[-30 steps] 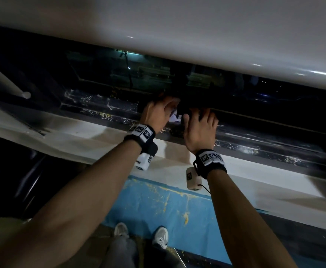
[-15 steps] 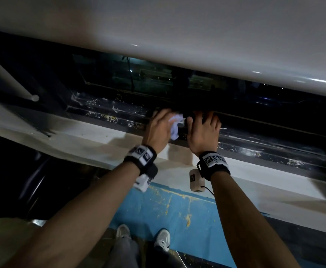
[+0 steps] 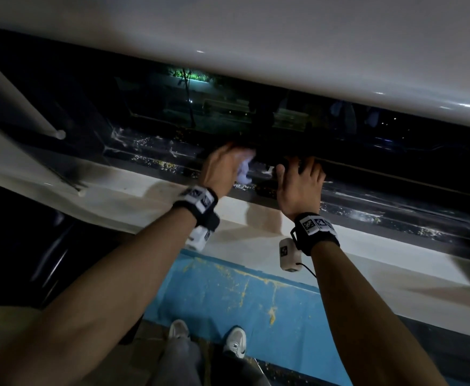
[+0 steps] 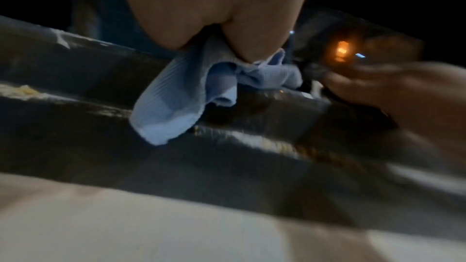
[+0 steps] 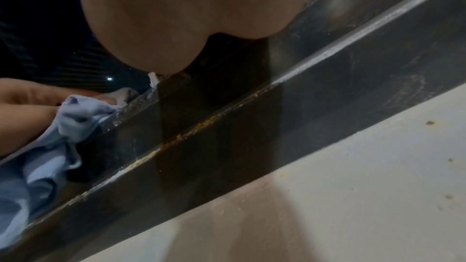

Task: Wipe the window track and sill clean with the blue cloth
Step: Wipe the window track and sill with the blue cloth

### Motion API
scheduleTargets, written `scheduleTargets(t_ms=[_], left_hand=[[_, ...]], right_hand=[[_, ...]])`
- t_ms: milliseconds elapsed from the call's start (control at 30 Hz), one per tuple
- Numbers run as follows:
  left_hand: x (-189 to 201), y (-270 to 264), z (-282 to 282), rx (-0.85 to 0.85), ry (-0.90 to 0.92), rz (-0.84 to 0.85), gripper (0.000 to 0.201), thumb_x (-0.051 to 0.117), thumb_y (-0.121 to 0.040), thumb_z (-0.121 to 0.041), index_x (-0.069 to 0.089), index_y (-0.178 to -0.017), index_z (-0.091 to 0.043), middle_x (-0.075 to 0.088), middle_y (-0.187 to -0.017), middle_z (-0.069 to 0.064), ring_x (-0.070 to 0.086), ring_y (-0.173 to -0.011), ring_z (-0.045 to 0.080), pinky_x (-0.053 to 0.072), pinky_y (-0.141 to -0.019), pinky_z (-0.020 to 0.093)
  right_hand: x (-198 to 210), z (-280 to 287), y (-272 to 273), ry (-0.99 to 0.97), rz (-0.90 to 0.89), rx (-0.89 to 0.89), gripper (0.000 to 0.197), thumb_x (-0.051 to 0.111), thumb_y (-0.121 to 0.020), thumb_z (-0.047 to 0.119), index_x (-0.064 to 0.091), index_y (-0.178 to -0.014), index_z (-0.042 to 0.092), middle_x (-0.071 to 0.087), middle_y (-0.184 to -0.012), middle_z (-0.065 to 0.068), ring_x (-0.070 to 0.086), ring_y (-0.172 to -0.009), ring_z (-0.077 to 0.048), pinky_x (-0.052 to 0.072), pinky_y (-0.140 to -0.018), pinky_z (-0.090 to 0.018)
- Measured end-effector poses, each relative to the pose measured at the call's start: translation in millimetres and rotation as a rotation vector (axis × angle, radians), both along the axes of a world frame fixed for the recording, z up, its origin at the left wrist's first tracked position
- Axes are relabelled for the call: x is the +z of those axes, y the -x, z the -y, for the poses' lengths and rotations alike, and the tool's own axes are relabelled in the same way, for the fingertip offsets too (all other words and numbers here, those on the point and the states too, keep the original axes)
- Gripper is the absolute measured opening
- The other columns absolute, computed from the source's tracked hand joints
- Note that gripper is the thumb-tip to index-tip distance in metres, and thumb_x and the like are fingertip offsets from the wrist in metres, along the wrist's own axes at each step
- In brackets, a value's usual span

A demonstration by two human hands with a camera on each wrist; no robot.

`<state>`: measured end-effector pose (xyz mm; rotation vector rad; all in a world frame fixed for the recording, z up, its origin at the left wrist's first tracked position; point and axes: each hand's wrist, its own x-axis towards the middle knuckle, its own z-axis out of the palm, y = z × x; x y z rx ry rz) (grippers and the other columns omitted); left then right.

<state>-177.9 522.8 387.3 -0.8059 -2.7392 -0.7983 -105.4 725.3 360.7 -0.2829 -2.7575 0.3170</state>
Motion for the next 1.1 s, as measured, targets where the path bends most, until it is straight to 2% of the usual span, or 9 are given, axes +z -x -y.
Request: scheduleTargets(t_ms=[100, 233, 433, 567, 633, 733, 800, 967, 1100], left_hand=[[5, 10, -4, 0.038, -0.014, 0.045, 0.041, 0.070, -0.093, -0.010, 0.070, -0.133, -0.019, 0.072, -0.120, 0.007, 0.066, -0.106, 0.024, 0.041, -0.088, 0.018], [-10, -37, -8, -0.058, -0.119, 0.010, 0.044, 0.067, -0.089, 0.000, 0.070, -0.131, -0.011, 0.065, -0.131, 0.009, 0.057, -0.118, 0.023, 0.042, -0.106, 0.023], [14, 5, 2, 0.055, -0.058, 0.025, 0.046, 0.066, -0.090, 0.001, 0.071, -0.132, -0.017, 0.070, -0.126, 0.012, 0.066, -0.111, 0.030, 0.052, -0.098, 0.032], [-3, -38, -5, 0.024, -0.068, 0.014, 0.052, 0.073, -0.082, 0.003, 0.070, -0.131, -0.013, 0.064, -0.131, 0.009, 0.059, -0.116, 0.026, 0.050, -0.102, 0.034], [-3, -40, 3, -0.048, -0.051, 0.003, 0.055, 0.075, -0.080, 0.002, 0.068, -0.133, -0.011, 0.063, -0.133, 0.007, 0.059, -0.118, 0.026, 0.048, -0.104, 0.031], [11, -6, 17, 0.009, 0.031, 0.035, 0.048, 0.073, -0.088, -0.006, 0.070, -0.133, -0.020, 0.067, -0.121, 0.006, 0.067, -0.100, 0.020, 0.046, -0.092, 0.014], [17, 5, 25, 0.054, 0.030, 0.074, 0.045, 0.069, -0.091, -0.009, 0.069, -0.135, -0.020, 0.067, -0.124, 0.010, 0.066, -0.105, 0.027, 0.049, -0.094, 0.024], [20, -47, 29, -0.004, -0.060, 0.143, 0.044, 0.075, -0.089, -0.003, 0.071, -0.131, -0.015, 0.066, -0.135, 0.005, 0.066, -0.113, 0.020, 0.053, -0.099, 0.027], [19, -87, 53, 0.131, -0.213, 0.232, 0.024, 0.062, -0.103, -0.013, 0.074, -0.123, -0.010, 0.075, -0.122, 0.005, 0.070, -0.110, 0.017, 0.046, -0.091, 0.017]], right_hand=[[1, 0, 1, -0.006, 0.012, -0.002, 0.045, 0.039, -0.112, 0.041, 0.057, -0.139, 0.009, 0.051, -0.140, -0.034, 0.050, -0.123, -0.051, 0.036, -0.108, -0.057], [-1, 0, 2, -0.002, 0.009, -0.005, 0.045, 0.040, -0.112, 0.041, 0.056, -0.138, 0.008, 0.051, -0.139, -0.034, 0.050, -0.122, -0.051, 0.037, -0.107, -0.057], [1, -2, 1, 0.000, 0.024, -0.004, 0.046, 0.038, -0.112, 0.042, 0.056, -0.139, 0.010, 0.051, -0.139, -0.032, 0.050, -0.123, -0.050, 0.036, -0.109, -0.057], [0, 0, 2, 0.003, 0.012, -0.002, 0.044, 0.039, -0.112, 0.042, 0.057, -0.137, 0.010, 0.051, -0.139, -0.031, 0.051, -0.121, -0.050, 0.037, -0.107, -0.056], [0, 1, 1, 0.010, 0.002, 0.003, 0.043, 0.041, -0.111, 0.041, 0.057, -0.136, 0.009, 0.051, -0.138, -0.031, 0.051, -0.119, -0.050, 0.037, -0.106, -0.056], [2, -1, 2, 0.020, -0.001, 0.010, 0.044, 0.039, -0.111, 0.042, 0.057, -0.137, 0.011, 0.051, -0.138, -0.030, 0.051, -0.119, -0.049, 0.036, -0.108, -0.057], [2, -1, 1, 0.019, 0.017, 0.008, 0.044, 0.040, -0.111, 0.042, 0.056, -0.138, 0.012, 0.050, -0.139, -0.029, 0.050, -0.121, -0.049, 0.035, -0.109, -0.057], [13, 3, -4, 0.110, 0.042, 0.020, 0.047, 0.043, -0.106, 0.042, 0.060, -0.138, 0.011, 0.052, -0.136, -0.031, 0.052, -0.118, -0.052, 0.039, -0.107, -0.058], [33, 19, -30, 0.212, -0.089, 0.095, 0.041, 0.056, -0.103, 0.034, 0.060, -0.142, 0.021, 0.051, -0.145, -0.020, 0.048, -0.131, -0.042, 0.041, -0.113, -0.050]])
